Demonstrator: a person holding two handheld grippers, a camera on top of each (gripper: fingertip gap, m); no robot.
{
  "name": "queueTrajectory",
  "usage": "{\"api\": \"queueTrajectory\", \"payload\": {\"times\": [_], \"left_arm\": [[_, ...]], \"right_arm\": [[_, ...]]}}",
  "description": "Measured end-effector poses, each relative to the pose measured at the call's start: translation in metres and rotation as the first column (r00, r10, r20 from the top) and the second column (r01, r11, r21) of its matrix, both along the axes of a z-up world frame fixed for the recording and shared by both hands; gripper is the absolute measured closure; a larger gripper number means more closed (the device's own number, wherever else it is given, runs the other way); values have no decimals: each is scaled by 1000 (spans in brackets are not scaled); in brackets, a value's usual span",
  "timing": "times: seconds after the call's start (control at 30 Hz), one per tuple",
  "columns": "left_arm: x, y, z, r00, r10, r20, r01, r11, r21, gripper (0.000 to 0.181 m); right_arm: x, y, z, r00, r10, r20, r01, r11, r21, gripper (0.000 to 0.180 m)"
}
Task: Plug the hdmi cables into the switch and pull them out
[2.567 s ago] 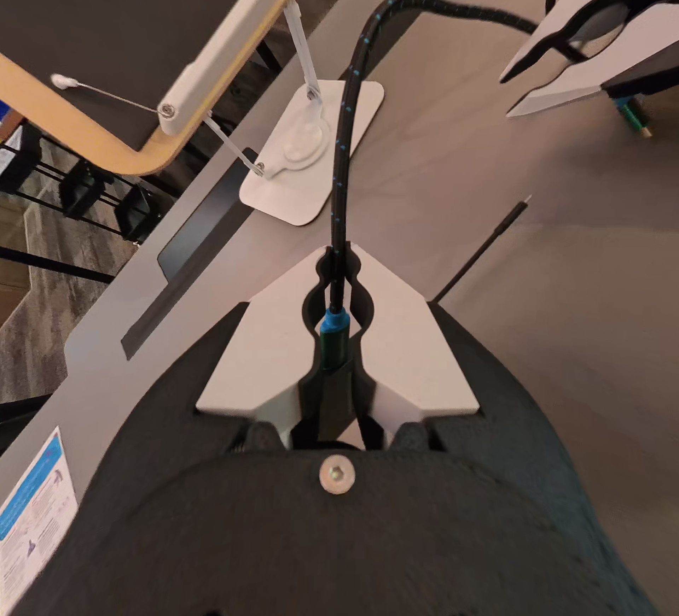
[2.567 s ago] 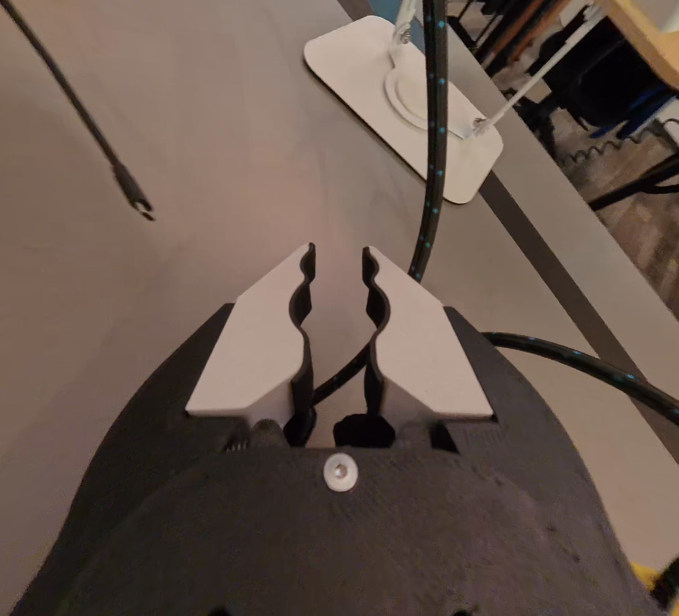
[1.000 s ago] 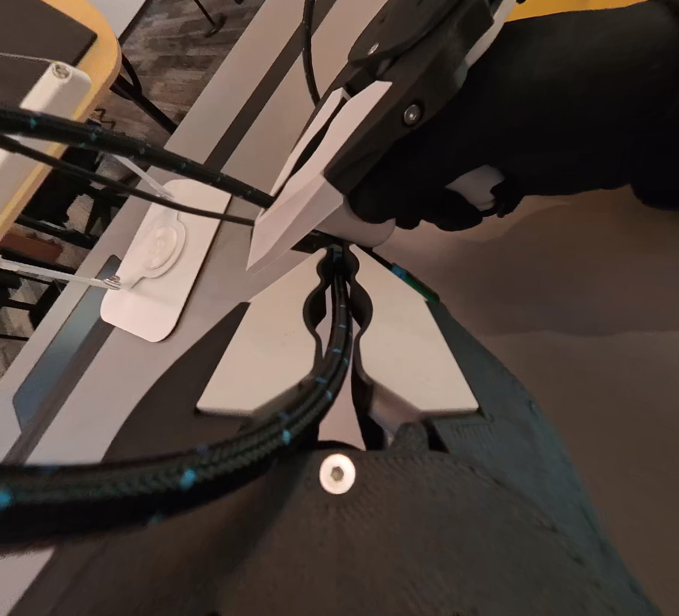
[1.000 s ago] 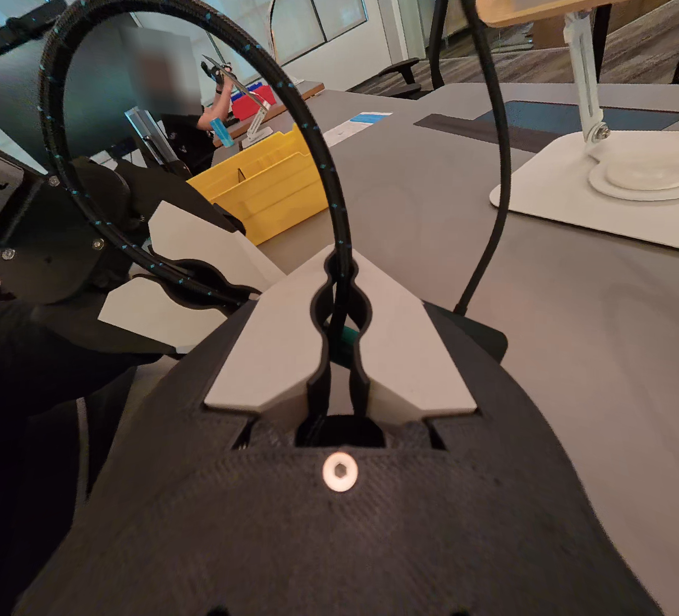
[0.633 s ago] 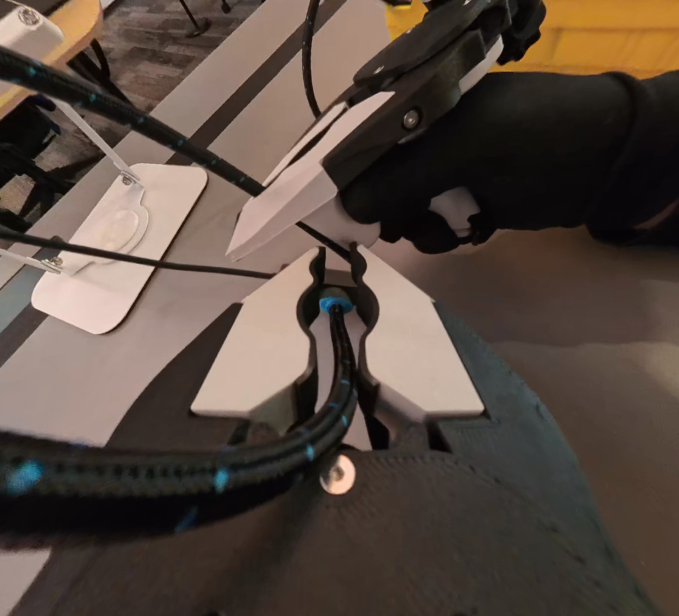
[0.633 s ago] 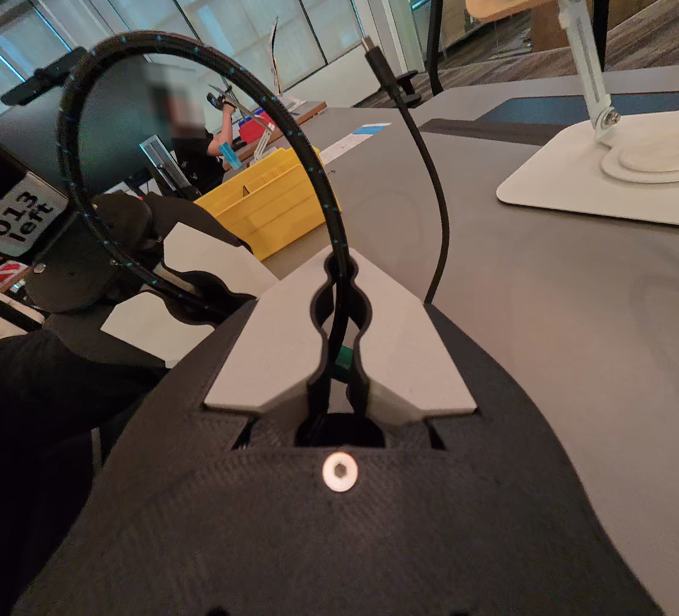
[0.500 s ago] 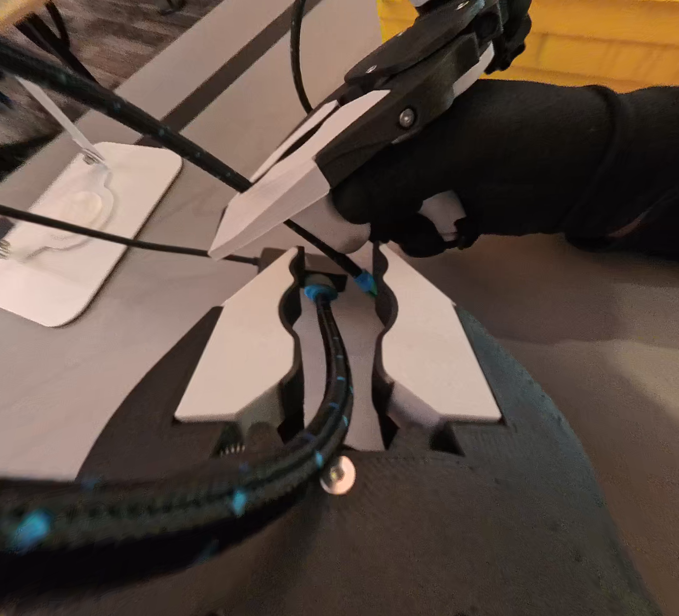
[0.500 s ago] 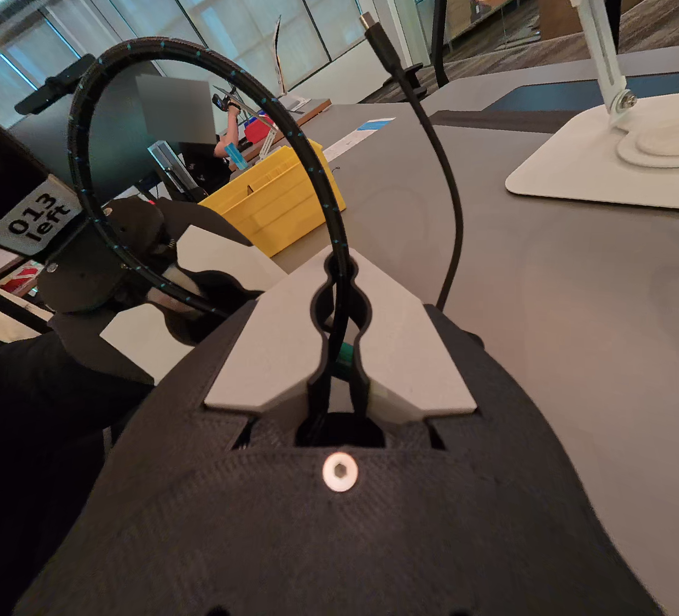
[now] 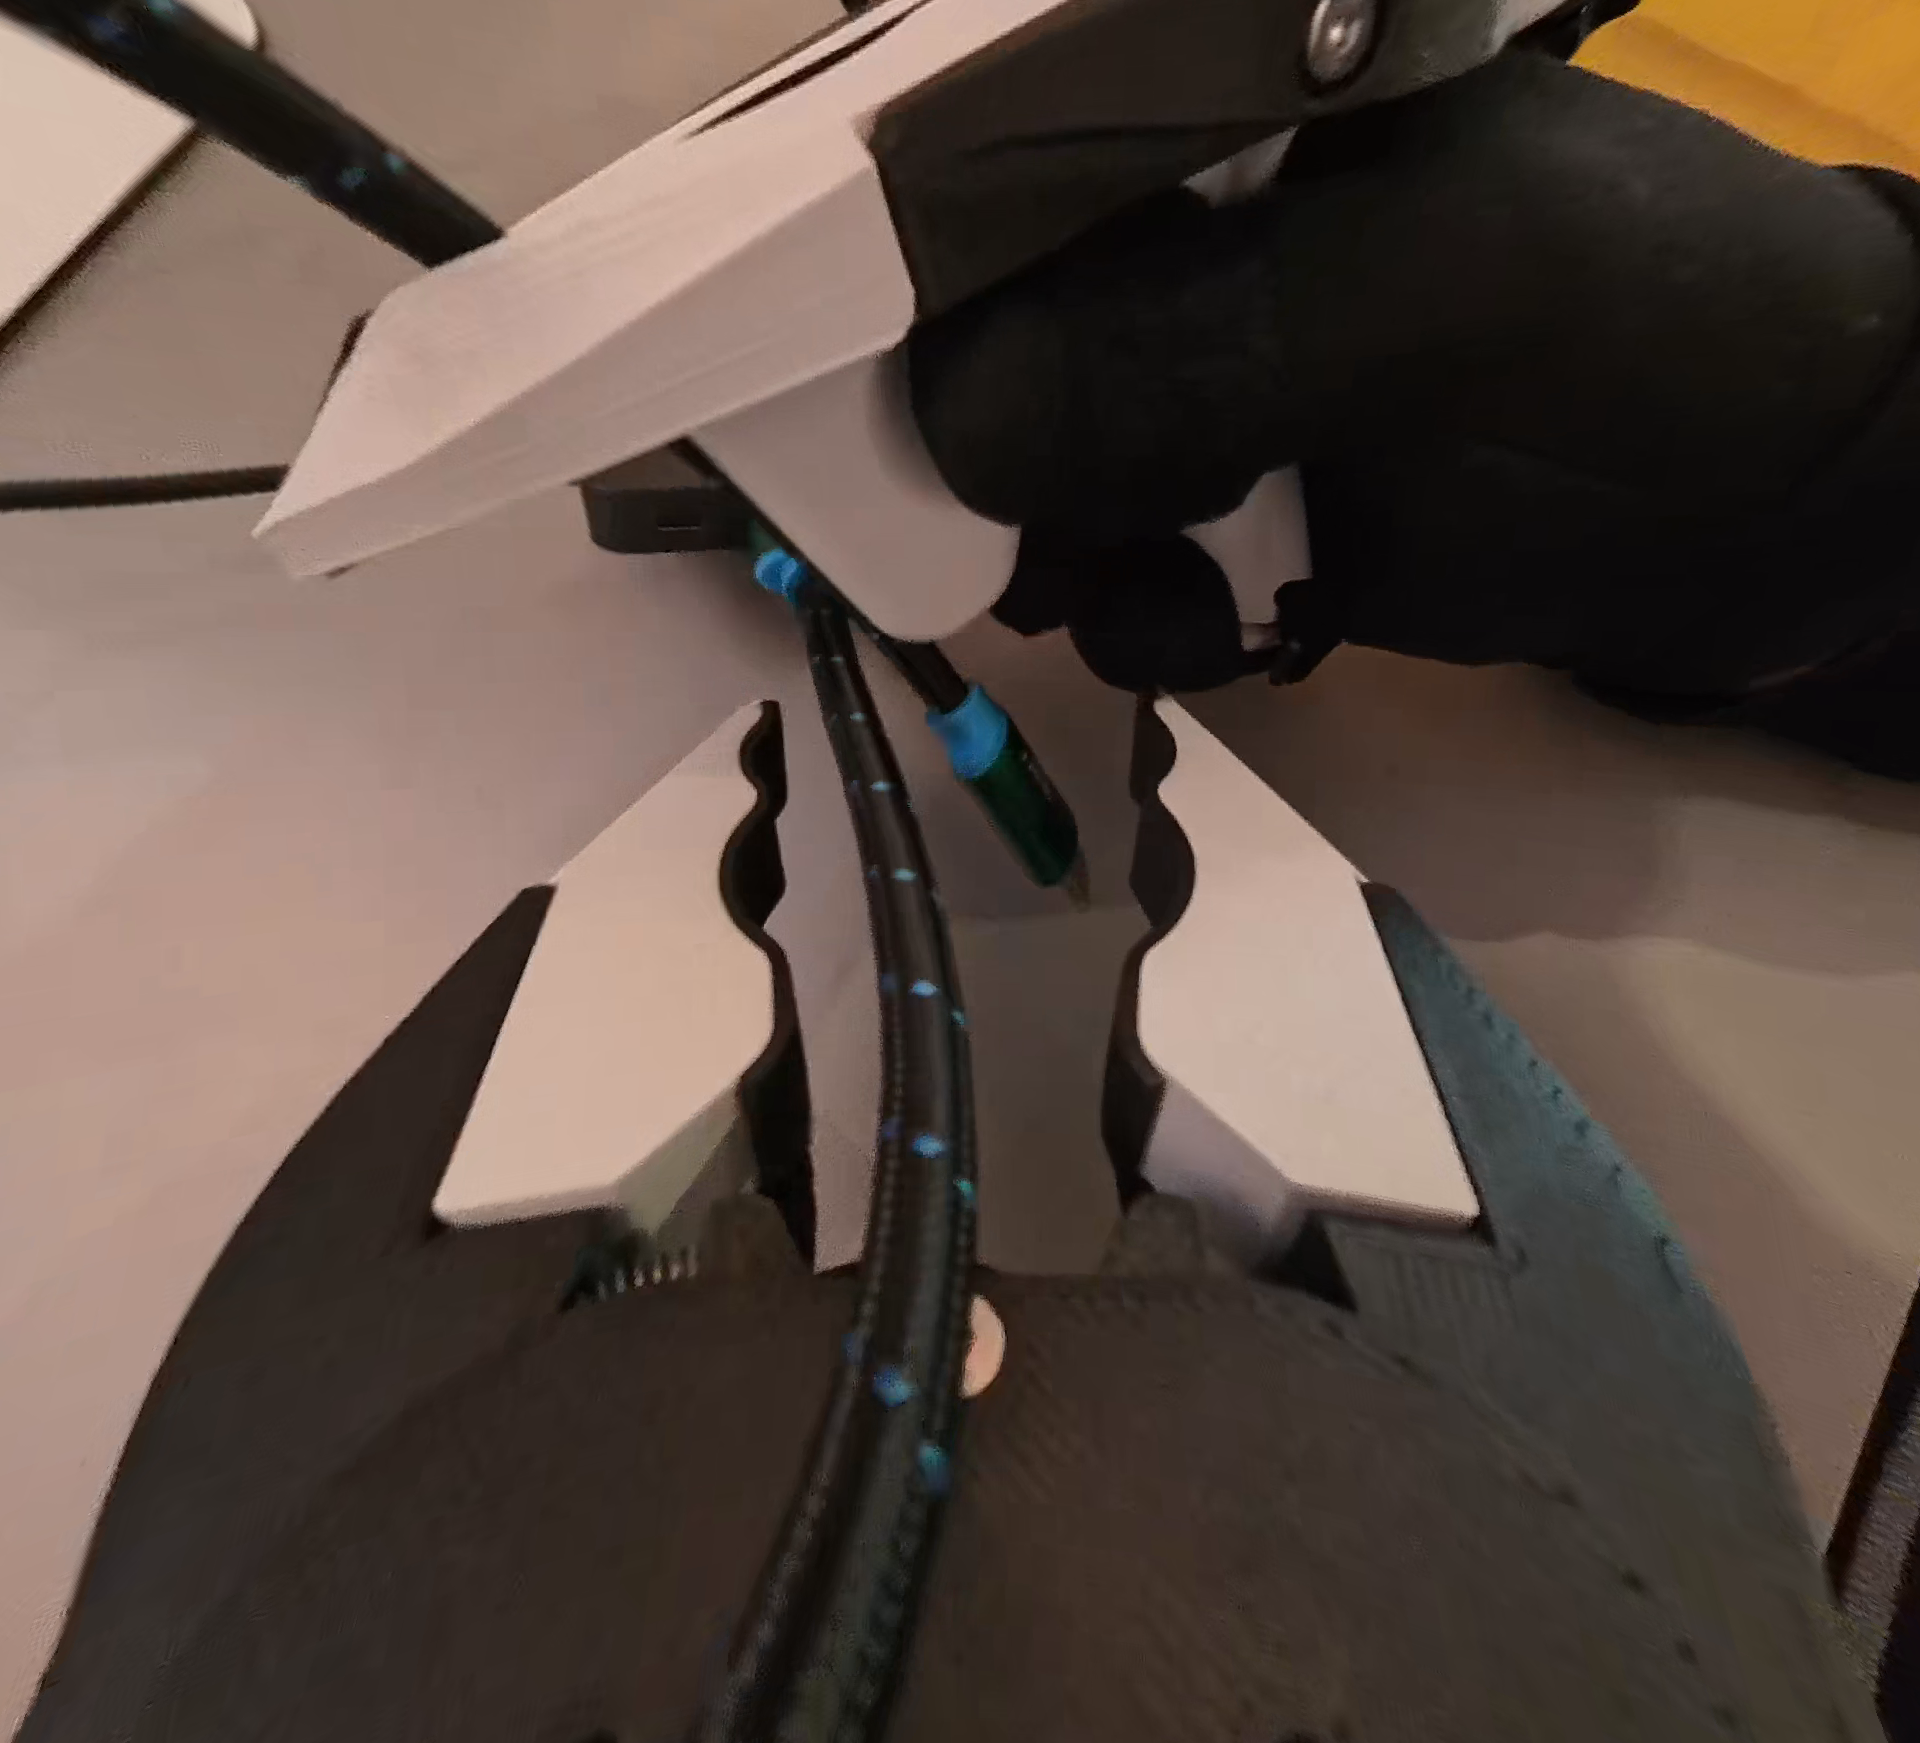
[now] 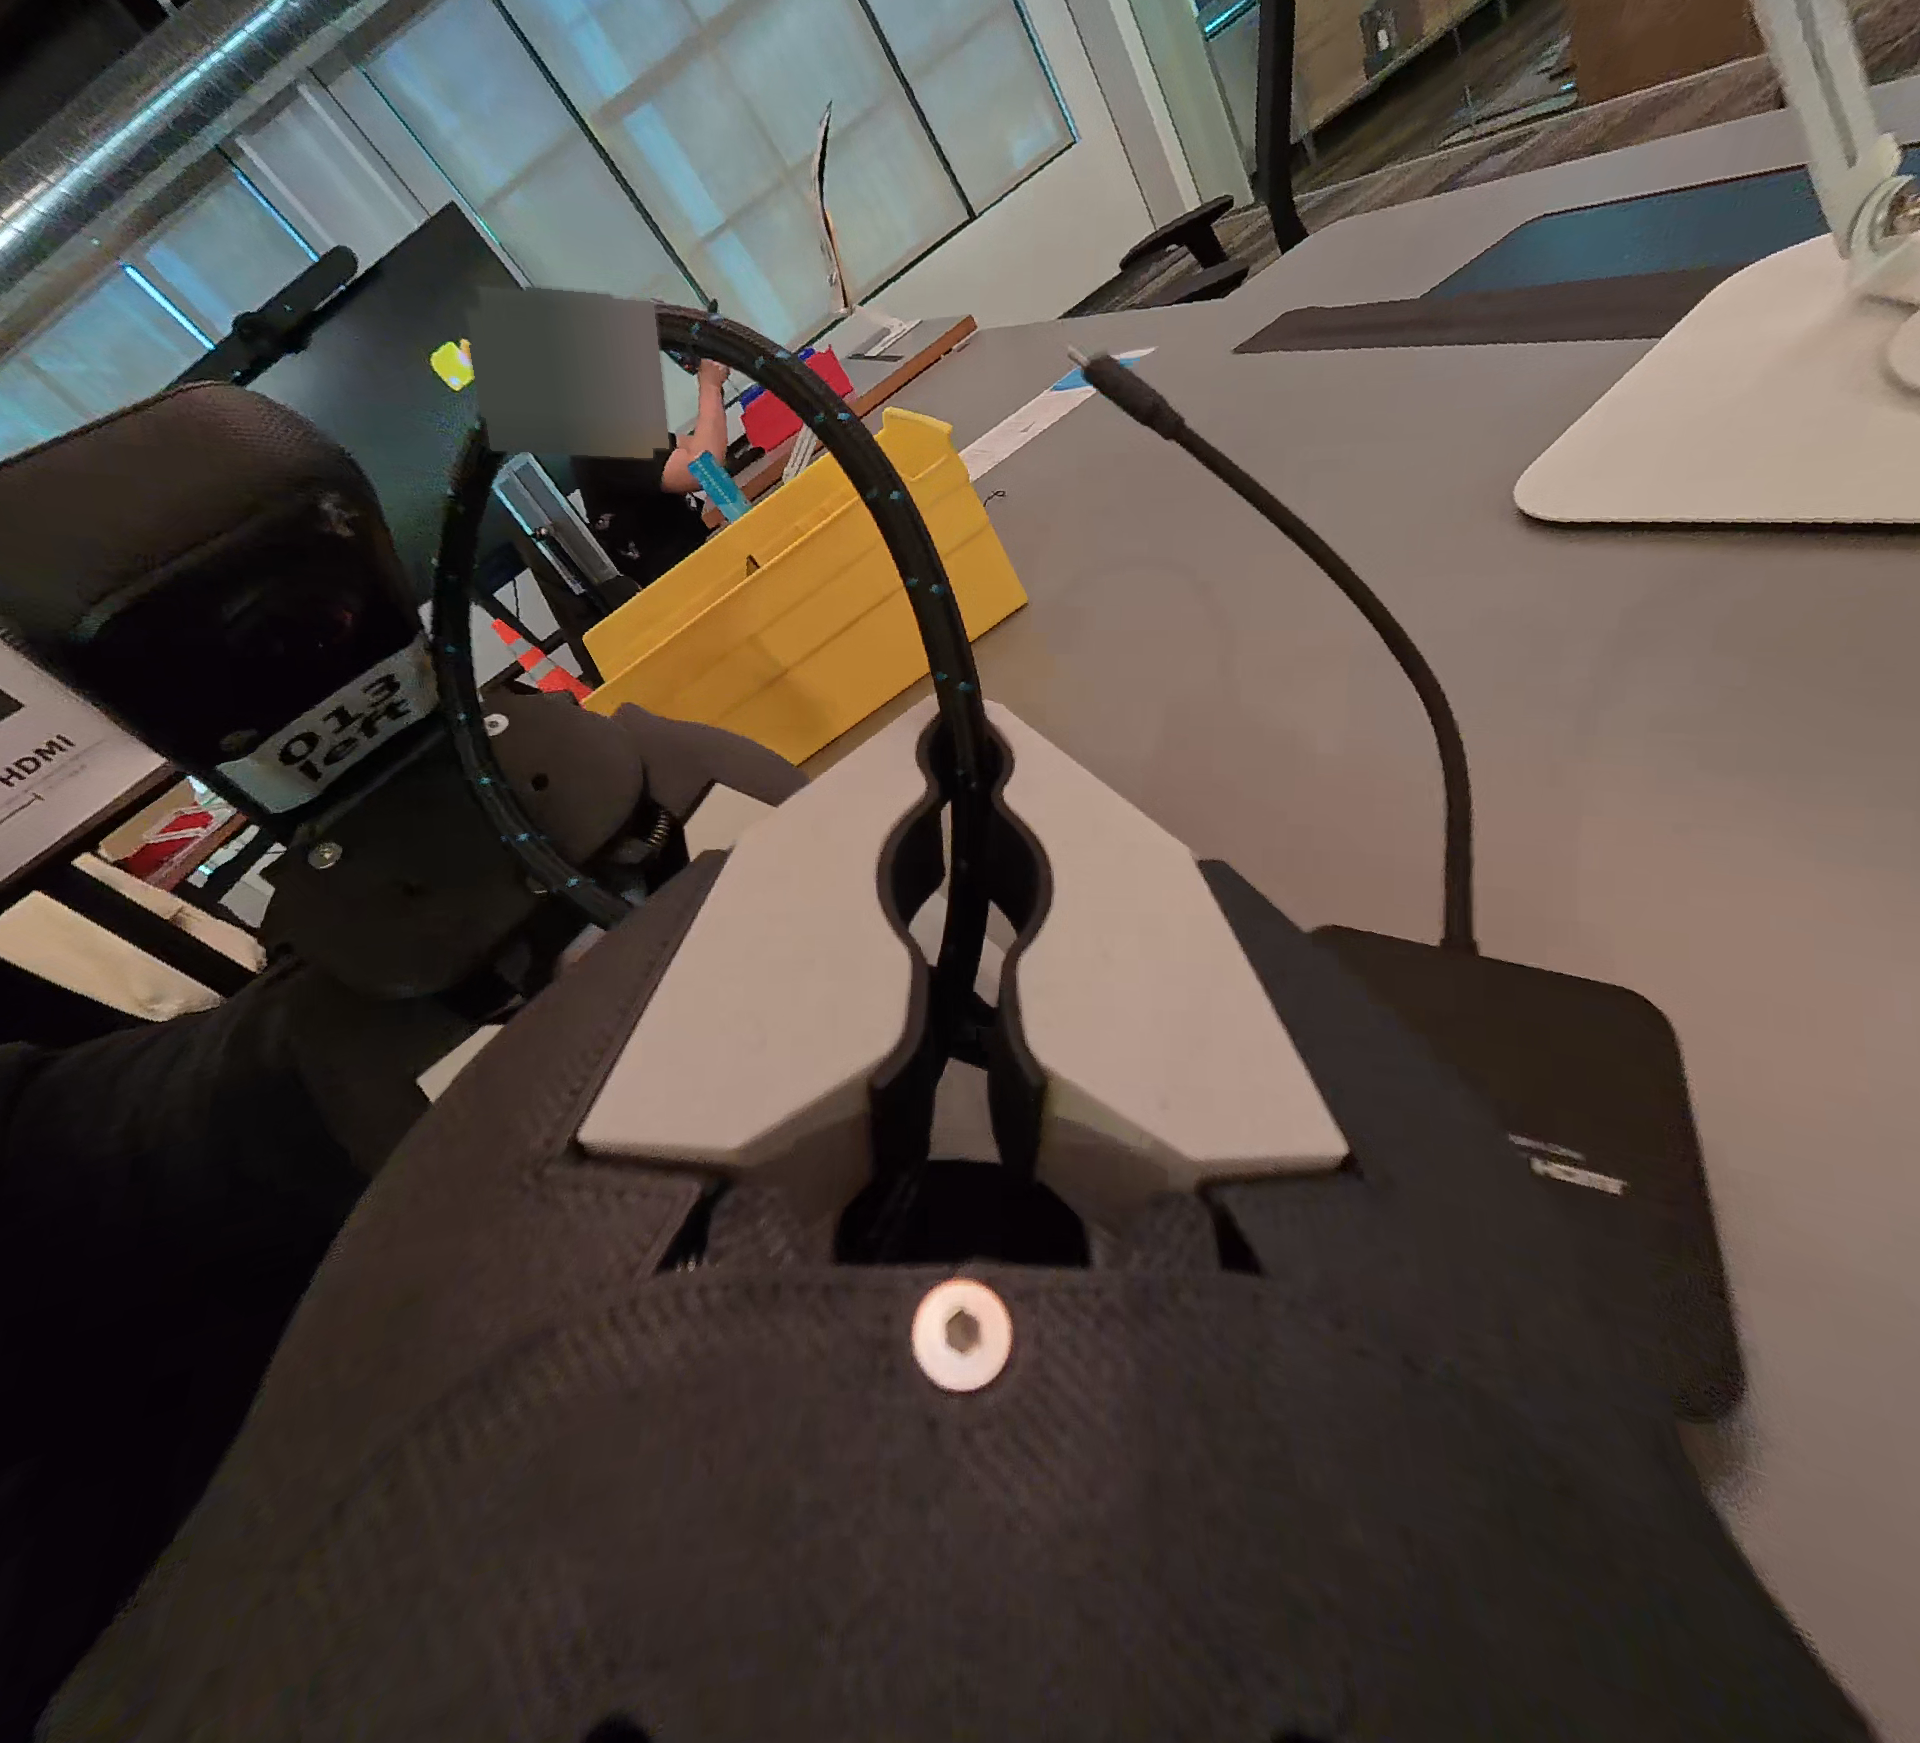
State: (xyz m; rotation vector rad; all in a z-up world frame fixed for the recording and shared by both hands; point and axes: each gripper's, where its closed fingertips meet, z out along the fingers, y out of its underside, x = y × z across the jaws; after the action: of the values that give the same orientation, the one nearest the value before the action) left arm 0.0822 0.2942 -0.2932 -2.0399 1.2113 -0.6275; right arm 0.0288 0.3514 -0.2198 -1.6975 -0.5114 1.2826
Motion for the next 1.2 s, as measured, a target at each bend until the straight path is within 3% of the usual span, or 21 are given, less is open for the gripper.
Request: {"api": "queueTrajectory", "payload": {"times": [0.03,0.2,0.33,0.43,0.63,0.73,0.8,0.87,0.93,1.03,1.13,1.2], "left_arm": [[1,-1,-2,1000,-7,-2,7,1000,-6,118],[3,-4,-2,999,-30,19,30,1000,-8,170],[2,-6,-4,999,-42,19,43,999,-25,172],[0,-8,-1,996,-53,73,60,993,-100,176],[-14,-7,4,992,-72,104,89,980,-177,181],[-17,-9,3,990,-87,110,110,968,-224,181],[-20,-10,2,990,-102,102,124,963,-241,181],[-24,-12,-2,990,-115,80,131,961,-243,181],[-26,-13,0,989,-113,93,134,956,-263,181],[-30,-9,0,991,-104,82,122,956,-267,181],[-34,-8,-3,992,-111,58,124,951,-283,181],[-35,-8,-5,992,-116,50,126,948,-291,181]], "right_arm": [[-2,-2,0,1000,10,4,-10,1000,3,180],[-6,-5,0,999,27,19,-27,1000,15,180],[-7,-7,-4,997,51,54,-52,998,25,180],[-8,-10,-12,988,83,132,-88,995,37,165],[15,-5,-8,932,-8,363,-81,970,229,150],[26,-14,-4,843,-60,535,-188,899,396,163],[24,-32,3,801,-56,596,-309,814,492,156],[23,-46,7,785,-27,619,-375,774,510,159],[27,-42,10,767,-74,637,-356,778,518,166],[36,-37,13,737,-142,661,-339,768,543,164],[21,-73,24,802,46,595,-456,691,561,170],[8,-88,32,829,96,551,-473,646,598,160]]}}
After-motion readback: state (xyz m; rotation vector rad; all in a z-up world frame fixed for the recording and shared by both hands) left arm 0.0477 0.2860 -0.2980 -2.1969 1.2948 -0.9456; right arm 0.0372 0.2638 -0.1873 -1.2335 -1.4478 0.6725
